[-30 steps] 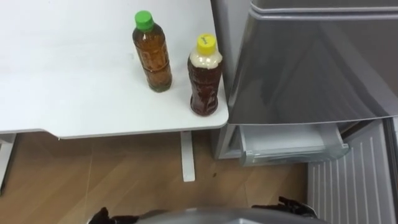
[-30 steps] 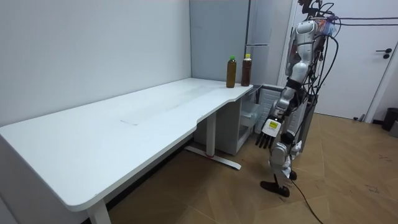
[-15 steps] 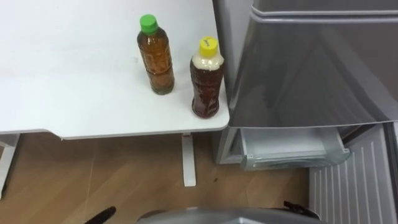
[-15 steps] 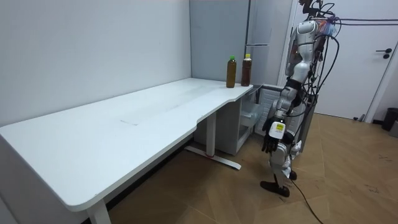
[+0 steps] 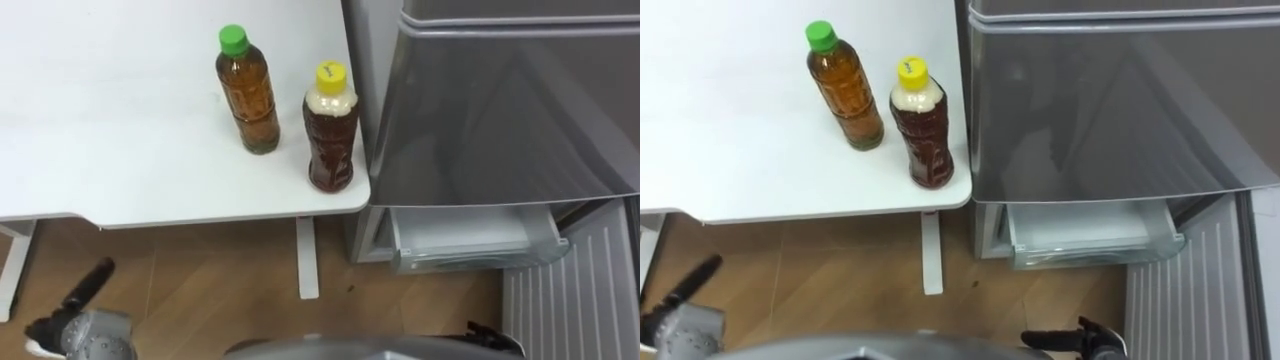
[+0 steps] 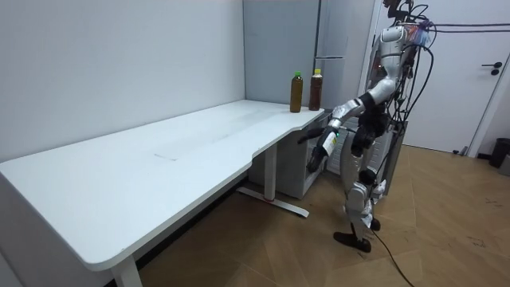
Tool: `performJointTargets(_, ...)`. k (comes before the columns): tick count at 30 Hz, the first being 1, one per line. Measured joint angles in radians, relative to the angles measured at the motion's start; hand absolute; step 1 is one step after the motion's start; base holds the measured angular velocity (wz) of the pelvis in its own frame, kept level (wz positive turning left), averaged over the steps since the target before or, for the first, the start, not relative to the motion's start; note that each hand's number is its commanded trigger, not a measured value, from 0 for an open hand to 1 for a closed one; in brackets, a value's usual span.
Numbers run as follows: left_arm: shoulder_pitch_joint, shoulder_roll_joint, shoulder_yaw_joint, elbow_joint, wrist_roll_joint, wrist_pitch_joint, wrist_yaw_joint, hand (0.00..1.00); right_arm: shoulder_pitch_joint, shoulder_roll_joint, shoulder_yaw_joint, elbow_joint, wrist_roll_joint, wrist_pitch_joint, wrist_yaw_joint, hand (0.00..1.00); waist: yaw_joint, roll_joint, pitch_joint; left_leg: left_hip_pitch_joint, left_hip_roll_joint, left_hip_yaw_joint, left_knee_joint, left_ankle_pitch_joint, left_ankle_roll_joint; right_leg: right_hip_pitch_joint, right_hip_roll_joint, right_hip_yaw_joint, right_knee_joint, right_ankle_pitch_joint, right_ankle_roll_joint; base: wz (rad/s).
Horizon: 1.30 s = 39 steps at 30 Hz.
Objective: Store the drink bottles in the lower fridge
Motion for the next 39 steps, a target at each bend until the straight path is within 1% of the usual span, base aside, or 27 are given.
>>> performJointTargets(2,-0.009,0.013,0.004,-0.066,0.046,-0.020,0.056,0.00,0.004,0.000,-0.005,-0.002,0.002,-0.004,-0.012,0.00,0.001,0.002,0.0003,0.007,0.002,0.000,0.000,-0.001,-0.001,0.002,0.001,-0.001,0.007,0.000,0.000,-0.02)
performJointTargets(3,-0.009,0.016,0.004,-0.090,0.061,-0.026,0.072,0.00,0.010,0.000,-0.005,-0.002,0.002,-0.008,-0.014,0.00,0.001,0.003,0.0003,0.008,0.002,0.001,0.000,-0.001,-0.001,0.002,0.001,0.001,0.007,0.000,0.000,-0.05)
performJointTargets(4,-0.010,0.020,0.006,-0.137,0.086,-0.032,0.101,0.00,0.015,-0.001,-0.005,-0.005,0.003,-0.011,-0.018,0.00,0.001,0.003,0.0005,0.007,0.002,0.001,0.000,-0.001,-0.001,0.001,0.001,0.002,0.007,0.000,0.000,-0.04)
performJointTargets(5,-0.011,0.025,0.009,-0.172,0.127,-0.046,0.130,0.00,0.017,-0.001,-0.004,-0.015,0.006,-0.010,-0.024,0.00,0.008,0.003,0.0002,0.007,0.001,0.001,0.000,-0.001,-0.001,0.001,0.000,0.003,0.007,-0.001,0.000,-0.03)
performJointTargets(6,-0.014,0.026,0.013,-0.188,0.146,-0.053,0.142,0.00,0.021,-0.001,-0.004,-0.023,0.006,-0.011,-0.028,0.00,0.011,0.004,-0.0003,0.007,0.001,0.001,0.000,-0.001,-0.001,0.001,0.000,0.003,0.007,-0.001,-0.001,0.00)
performJointTargets(8,-0.023,0.029,0.043,-0.245,0.224,-0.072,0.188,0.00,0.036,-0.001,-0.004,-0.031,0.009,-0.023,-0.038,0.00,0.020,0.006,-0.0008,0.008,0.001,0.001,0.002,-0.001,-0.001,0.003,0.000,0.001,0.006,-0.001,-0.001,0.00)
performJointTargets(11,-0.026,0.036,0.086,-0.305,0.286,-0.098,0.237,0.00,0.047,0.000,-0.001,-0.031,0.016,-0.036,-0.045,0.00,0.026,0.009,-0.0001,0.010,0.001,0.000,0.001,-0.001,-0.001,0.005,0.001,0.002,0.005,-0.001,-0.001,0.00)
performJointTargets(12,-0.026,0.036,0.093,-0.321,0.308,-0.098,0.247,0.00,0.047,0.000,-0.001,-0.031,0.019,-0.039,-0.045,0.00,0.029,0.009,0.0000,0.009,0.001,0.000,0.001,-0.001,-0.001,0.004,0.001,0.002,0.004,-0.001,-0.001,0.00)
performJointTargets(14,-0.031,0.037,0.122,-0.364,0.413,-0.105,0.278,0.00,0.054,-0.001,-0.002,-0.031,0.025,-0.041,-0.046,0.00,0.040,0.009,0.0001,0.003,0.001,0.000,0.001,-0.001,-0.001,-0.001,0.001,0.003,0.003,-0.001,0.000,0.00)
performJointTargets(15,-0.033,0.038,0.127,-0.375,0.435,-0.106,0.288,0.00,0.056,-0.001,-0.002,-0.030,0.026,-0.041,-0.047,0.00,0.043,0.009,0.0000,0.002,0.000,-0.001,0.001,-0.001,-0.001,-0.002,0.001,0.003,0.002,-0.001,0.000,0.00)
performJointTargets(17,-0.035,0.038,0.153,-0.423,0.517,-0.108,0.316,0.00,0.056,-0.002,-0.002,-0.026,0.027,-0.044,-0.048,0.00,0.049,0.009,-0.0002,-0.002,0.000,-0.001,0.000,-0.001,-0.001,-0.003,0.001,0.002,-0.003,-0.001,0.000,0.00)
performJointTargets(19,-0.035,0.043,0.178,-0.461,0.545,-0.109,0.333,0.00,0.057,-0.003,-0.001,-0.015,0.029,-0.054,-0.048,0.00,0.049,0.010,-0.0004,-0.002,0.000,-0.002,0.000,-0.001,-0.001,-0.001,0.001,0.001,-0.007,-0.001,-0.001,0.00)
performJointTargets(20,-0.035,0.045,0.195,-0.488,0.545,-0.110,0.341,0.00,0.057,-0.004,-0.002,-0.011,0.031,-0.058,-0.048,0.00,0.049,0.011,-0.0002,-0.003,0.000,-0.003,-0.001,-0.001,-0.001,-0.001,0.001,0.001,-0.008,-0.001,-0.001,0.00)
performJointTargets(23,-0.035,0.056,0.216,-0.538,0.545,-0.111,0.359,0.00,0.058,-0.007,-0.002,-0.010,0.036,-0.063,-0.048,0.00,0.050,0.015,-0.0007,-0.002,-0.001,-0.003,-0.004,-0.001,-0.001,-0.001,0.001,0.001,-0.008,-0.001,0.000,0.00)
performJointTargets(25,-0.036,0.062,0.225,-0.566,0.550,-0.112,0.360,0.00,0.059,-0.007,-0.001,-0.012,0.036,-0.063,-0.047,0.00,0.049,0.016,-0.0005,-0.002,-0.001,-0.003,-0.006,-0.001,-0.001,-0.002,0.002,0.002,-0.008,-0.001,0.000,0.00)
performJointTargets(28,-0.036,0.066,0.224,-0.585,0.599,-0.111,0.349,0.00,0.061,-0.007,-0.002,-0.019,0.034,-0.063,-0.044,0.00,0.044,0.015,-0.0001,-0.002,-0.001,-0.006,-0.004,-0.001,-0.001,-0.001,0.001,0.000,-0.008,-0.001,0.000,0.00)
performJointTargets(29,-0.036,0.066,0.223,-0.589,0.622,-0.111,0.333,0.00,0.063,-0.007,-0.004,-0.021,0.034,-0.063,-0.041,0.00,0.043,0.015,0.0000,-0.002,0.000,-0.006,-0.004,-0.001,-0.001,0.000,0.001,0.000,-0.007,-0.001,0.000,0.00)
performJointTargets(31,-0.036,0.066,0.218,-0.603,0.624,-0.111,0.295,0.00,0.070,-0.007,-0.007,-0.032,0.035,-0.063,-0.034,0.00,0.042,0.015,0.0003,-0.004,-0.001,-0.007,-0.004,-0.001,-0.001,0.000,0.001,-0.002,-0.008,-0.001,0.000,0.02)
performJointTargets(33,-0.036,0.066,0.198,-0.643,0.623,-0.110,0.257,0.00,0.071,-0.006,-0.008,-0.033,0.035,-0.063,-0.029,0.00,0.041,0.013,0.0010,-0.005,-0.001,-0.012,-0.001,-0.001,-0.001,0.002,0.001,-0.007,-0.008,-0.001,0.000,0.07)
performJointTargets(35,-0.036,0.066,0.148,-0.723,0.623,-0.110,0.196,0.00,0.064,-0.006,-0.008,-0.024,0.036,-0.064,-0.020,0.00,0.041,0.010,0.0033,-0.010,-0.003,-0.020,0.003,-0.001,-0.001,0.003,0.000,-0.010,-0.011,-0.001,0.000,0.10)
performJointTargets(36,-0.036,0.066,0.137,-0.738,0.623,-0.110,0.178,0.00,0.059,-0.006,-0.008,-0.019,0.036,-0.064,-0.019,0.00,0.040,0.010,0.0036,-0.012,-0.003,-0.021,0.004,-0.001,-0.001,0.003,0.000,-0.011,-0.011,-0.001,0.000,0.07)
performJointTargets(37,-0.036,0.067,0.111,-0.766,0.623,-0.110,0.143,0.00,0.055,-0.006,-0.008,-0.017,0.036,-0.065,-0.018,0.00,0.037,0.012,0.0041,-0.021,-0.003,-0.023,0.006,-0.001,-0.001,0.001,0.000,-0.019,-0.011,-0.001,0.000,0.10)
performJointTargets(38,-0.038,0.067,0.085,-0.788,0.623,-0.110,0.101,0.00,0.047,-0.006,-0.006,-0.017,0.042,-0.066,-0.015,0.00,0.033,0.012,0.0055,-0.024,-0.004,-0.030,0.011,-0.001,-0.001,-0.001,-0.001,-0.025,-0.011,-0.001,0.000,0.11)
performJointTargets(39,-0.039,0.067,0.072,-0.798,0.623,-0.110,0.080,0.00,0.045,-0.006,-0.007,-0.017,0.042,-0.066,-0.011,0.00,0.031,0.012,0.0075,-0.026,-0.004,-0.032,0.013,-0.001,-0.001,-0.001,-0.001,-0.025,-0.011,-0.001,0.000,0.11)
